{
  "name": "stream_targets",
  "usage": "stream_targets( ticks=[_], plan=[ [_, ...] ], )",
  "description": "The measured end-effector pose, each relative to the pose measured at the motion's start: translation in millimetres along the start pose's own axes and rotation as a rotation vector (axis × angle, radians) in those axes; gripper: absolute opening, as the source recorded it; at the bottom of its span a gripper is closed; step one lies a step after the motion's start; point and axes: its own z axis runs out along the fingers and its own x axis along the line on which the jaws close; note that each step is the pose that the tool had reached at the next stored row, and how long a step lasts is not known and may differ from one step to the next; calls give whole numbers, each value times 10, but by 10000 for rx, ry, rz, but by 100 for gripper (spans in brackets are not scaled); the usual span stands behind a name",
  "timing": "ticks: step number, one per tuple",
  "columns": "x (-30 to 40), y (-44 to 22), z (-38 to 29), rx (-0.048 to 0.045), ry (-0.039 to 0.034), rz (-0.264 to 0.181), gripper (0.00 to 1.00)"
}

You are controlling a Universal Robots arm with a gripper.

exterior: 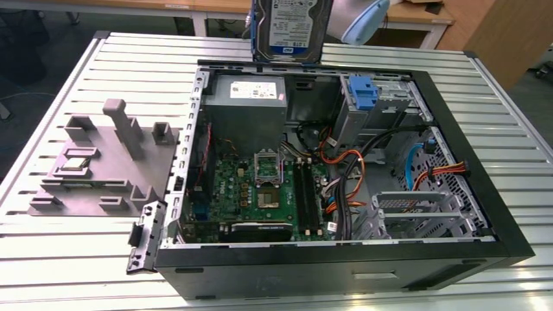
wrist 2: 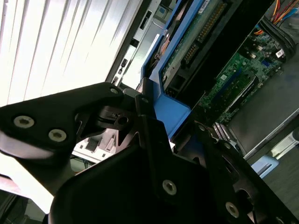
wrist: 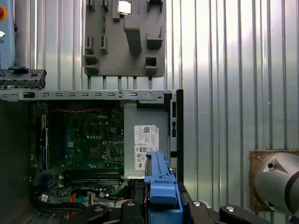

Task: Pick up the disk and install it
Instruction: 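Pick up the disk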

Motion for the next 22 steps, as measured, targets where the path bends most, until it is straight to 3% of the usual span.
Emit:
stream_targets(
  ticks=[22],
  plan=[
    [7, -43, -1, 0, 4, 0, 37]
  ],
)
